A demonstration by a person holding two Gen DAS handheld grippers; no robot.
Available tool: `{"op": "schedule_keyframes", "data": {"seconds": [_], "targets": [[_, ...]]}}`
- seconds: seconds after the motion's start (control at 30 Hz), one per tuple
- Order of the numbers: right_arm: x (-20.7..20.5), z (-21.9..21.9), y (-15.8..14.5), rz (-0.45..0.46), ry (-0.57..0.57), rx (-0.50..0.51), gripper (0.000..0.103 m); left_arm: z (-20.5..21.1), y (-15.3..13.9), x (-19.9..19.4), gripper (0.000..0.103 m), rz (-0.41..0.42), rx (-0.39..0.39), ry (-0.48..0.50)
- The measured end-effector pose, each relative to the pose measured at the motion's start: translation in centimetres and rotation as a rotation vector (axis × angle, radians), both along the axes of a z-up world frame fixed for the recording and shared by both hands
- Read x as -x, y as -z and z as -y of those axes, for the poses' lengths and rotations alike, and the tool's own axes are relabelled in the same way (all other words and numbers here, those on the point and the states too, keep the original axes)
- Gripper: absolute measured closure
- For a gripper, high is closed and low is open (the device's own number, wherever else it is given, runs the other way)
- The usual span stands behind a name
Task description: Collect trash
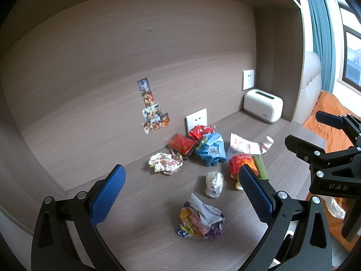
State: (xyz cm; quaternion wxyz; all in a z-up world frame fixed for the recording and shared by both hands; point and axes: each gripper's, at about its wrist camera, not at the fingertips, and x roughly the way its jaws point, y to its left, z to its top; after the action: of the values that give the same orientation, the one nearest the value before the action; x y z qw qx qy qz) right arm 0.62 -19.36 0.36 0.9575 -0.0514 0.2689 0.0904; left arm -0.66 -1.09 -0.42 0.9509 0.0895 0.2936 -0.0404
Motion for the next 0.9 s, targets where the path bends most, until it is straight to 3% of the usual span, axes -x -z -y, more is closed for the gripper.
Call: {"op": "schedule_keyframes", "data": {"seconds": [0.9], "targets": [[-0.67,-0.71,0.16,-0.003,-0.009,0.025,0.004,-0.06,0.45,-0.71,0.005,-0.026,0.022,0.007]]}}
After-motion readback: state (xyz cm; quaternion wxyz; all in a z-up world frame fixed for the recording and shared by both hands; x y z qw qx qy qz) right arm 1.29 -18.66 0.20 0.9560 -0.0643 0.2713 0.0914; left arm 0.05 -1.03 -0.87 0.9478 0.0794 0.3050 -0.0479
